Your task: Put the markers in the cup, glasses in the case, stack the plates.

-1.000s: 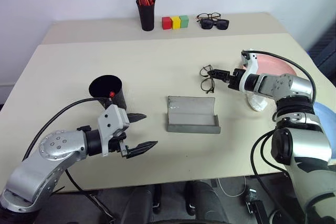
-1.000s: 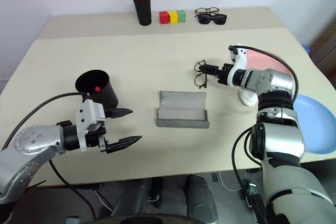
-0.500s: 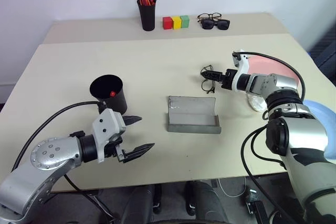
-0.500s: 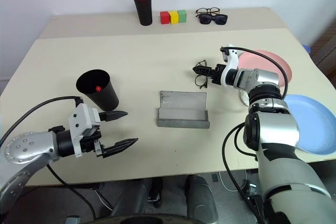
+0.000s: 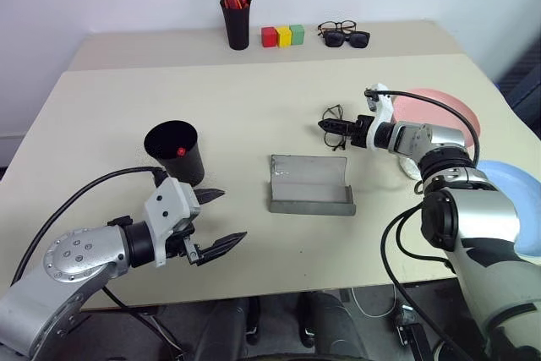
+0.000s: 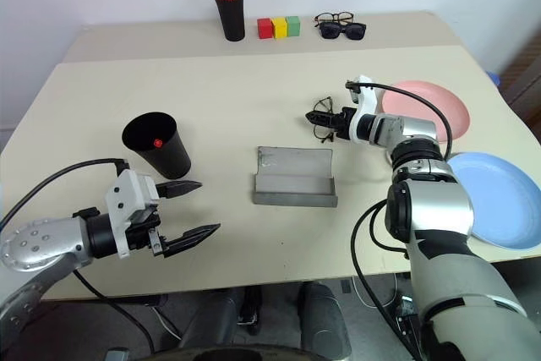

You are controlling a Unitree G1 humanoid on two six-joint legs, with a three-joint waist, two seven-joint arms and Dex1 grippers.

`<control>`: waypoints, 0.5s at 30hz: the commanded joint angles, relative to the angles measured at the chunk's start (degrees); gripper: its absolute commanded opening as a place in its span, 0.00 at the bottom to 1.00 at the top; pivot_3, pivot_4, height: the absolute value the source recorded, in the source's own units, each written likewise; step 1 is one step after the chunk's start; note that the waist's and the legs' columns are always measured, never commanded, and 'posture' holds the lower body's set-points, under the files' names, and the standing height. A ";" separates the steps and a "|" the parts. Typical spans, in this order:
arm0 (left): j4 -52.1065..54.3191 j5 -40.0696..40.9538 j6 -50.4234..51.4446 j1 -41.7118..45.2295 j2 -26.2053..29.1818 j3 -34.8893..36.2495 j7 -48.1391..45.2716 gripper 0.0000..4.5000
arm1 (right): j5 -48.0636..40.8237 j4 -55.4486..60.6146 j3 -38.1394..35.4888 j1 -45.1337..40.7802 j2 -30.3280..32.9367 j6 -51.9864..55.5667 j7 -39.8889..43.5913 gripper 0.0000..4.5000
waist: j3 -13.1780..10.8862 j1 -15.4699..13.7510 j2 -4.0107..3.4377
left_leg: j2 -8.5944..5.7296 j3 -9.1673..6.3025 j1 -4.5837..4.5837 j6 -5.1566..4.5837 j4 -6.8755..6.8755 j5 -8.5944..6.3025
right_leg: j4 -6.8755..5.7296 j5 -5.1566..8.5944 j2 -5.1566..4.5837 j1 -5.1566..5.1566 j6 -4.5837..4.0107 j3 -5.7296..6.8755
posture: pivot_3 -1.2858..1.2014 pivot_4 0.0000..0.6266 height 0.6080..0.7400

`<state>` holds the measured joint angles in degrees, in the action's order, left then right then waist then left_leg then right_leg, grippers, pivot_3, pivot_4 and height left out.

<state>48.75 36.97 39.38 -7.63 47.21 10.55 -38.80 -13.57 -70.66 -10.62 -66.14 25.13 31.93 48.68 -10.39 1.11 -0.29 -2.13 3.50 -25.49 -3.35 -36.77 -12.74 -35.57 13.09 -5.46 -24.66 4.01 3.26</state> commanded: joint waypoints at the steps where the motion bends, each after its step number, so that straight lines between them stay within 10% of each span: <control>1: 2.86 0.84 -0.07 -0.88 0.20 2.37 0.82 0.96 | 0.52 -0.55 -0.73 -2.31 -0.51 -2.44 -0.79 0.60 | 0.00 0.05 0.00 | 0.00 0.00 0.00 0.00 0.00 0.00 | 0.00 0.00 0.00 0.00 0.00 0.00 | 0.52 0.24 1.00; 6: 3.80 1.06 0.23 -1.97 0.17 3.31 1.58 0.96 | 1.24 -1.36 -0.90 -2.46 -1.25 -3.88 -1.37 0.04 | -0.01 0.03 -0.01 | 0.00 0.00 0.00 0.01 0.00 0.00 | 0.00 0.00 0.01 -0.01 0.00 0.00 | 0.52 0.24 1.00; 15: 4.18 1.07 -0.01 -2.45 0.35 3.51 2.54 0.96 | 2.50 -1.73 -0.84 -2.33 -1.68 -5.79 -1.57 0.01 | 0.01 -0.06 -0.02 | 0.00 0.00 0.03 0.01 0.00 0.00 | 0.01 -0.01 0.01 0.03 -0.01 0.00 | 0.52 0.24 1.00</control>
<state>50.85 37.71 39.71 -10.40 47.22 12.76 -36.49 -11.39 -72.35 -11.04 -67.42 23.33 27.12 47.36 -10.38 1.05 -0.31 -2.13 3.50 -25.46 -3.34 -36.76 -12.74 -35.56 13.08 -5.45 -24.64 4.00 3.26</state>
